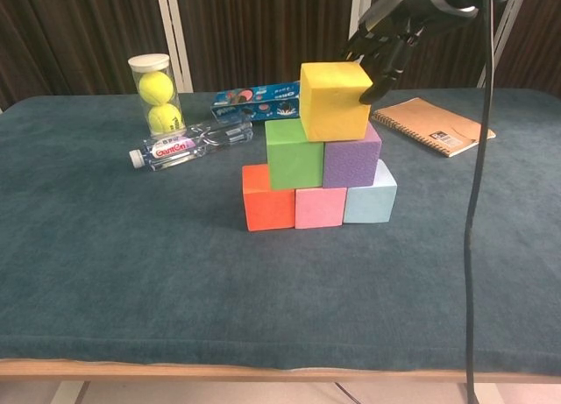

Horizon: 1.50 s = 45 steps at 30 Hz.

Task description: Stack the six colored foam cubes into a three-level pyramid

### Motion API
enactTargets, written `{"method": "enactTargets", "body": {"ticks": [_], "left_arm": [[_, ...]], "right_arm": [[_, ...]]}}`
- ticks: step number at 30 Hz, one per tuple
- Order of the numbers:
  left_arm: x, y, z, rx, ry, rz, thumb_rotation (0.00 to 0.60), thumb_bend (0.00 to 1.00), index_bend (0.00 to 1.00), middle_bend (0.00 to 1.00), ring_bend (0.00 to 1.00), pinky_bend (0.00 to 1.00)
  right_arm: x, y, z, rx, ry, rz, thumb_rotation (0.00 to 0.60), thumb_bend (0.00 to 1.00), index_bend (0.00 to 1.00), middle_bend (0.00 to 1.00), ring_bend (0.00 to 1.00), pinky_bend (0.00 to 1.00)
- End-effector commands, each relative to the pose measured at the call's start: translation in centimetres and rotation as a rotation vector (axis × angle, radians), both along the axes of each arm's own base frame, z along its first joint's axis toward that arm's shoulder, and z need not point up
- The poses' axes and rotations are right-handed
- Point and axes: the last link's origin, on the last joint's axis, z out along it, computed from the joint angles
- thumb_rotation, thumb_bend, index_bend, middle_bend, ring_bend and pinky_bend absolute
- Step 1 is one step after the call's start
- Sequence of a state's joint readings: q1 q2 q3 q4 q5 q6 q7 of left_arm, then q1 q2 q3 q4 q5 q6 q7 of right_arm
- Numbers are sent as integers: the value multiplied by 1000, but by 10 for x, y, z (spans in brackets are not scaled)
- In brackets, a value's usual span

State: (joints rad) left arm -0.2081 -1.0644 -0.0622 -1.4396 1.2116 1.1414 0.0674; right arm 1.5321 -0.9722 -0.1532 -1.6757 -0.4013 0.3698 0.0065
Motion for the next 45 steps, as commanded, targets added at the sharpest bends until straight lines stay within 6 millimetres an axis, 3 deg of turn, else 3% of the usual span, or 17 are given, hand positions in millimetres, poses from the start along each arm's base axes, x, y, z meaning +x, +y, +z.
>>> {"method": "enactTargets", "body": {"ticks": [1, 15, 28, 45], "left_arm": [[0, 0, 0, 1, 0, 0, 600, 120, 31, 0, 0, 108], [0, -1, 1, 4, -3, -2, 600, 120, 31, 0, 0, 108], [0, -1, 2, 5, -3, -2, 600, 120, 31, 0, 0, 108], [-2, -1, 3, 6, -8, -1, 600, 120, 31, 0, 0, 108]], "right_arm": [[0, 0, 0, 0, 3, -1, 600, 400, 250, 0, 0, 0], [0, 2, -2, 8, 18, -10, 600, 398, 132, 0, 0, 0], [1, 5, -2, 19, 25, -13, 600, 391, 155, 0, 0, 0], [3, 7, -4, 23, 34, -21, 600, 347, 75, 0, 0, 0]]}}
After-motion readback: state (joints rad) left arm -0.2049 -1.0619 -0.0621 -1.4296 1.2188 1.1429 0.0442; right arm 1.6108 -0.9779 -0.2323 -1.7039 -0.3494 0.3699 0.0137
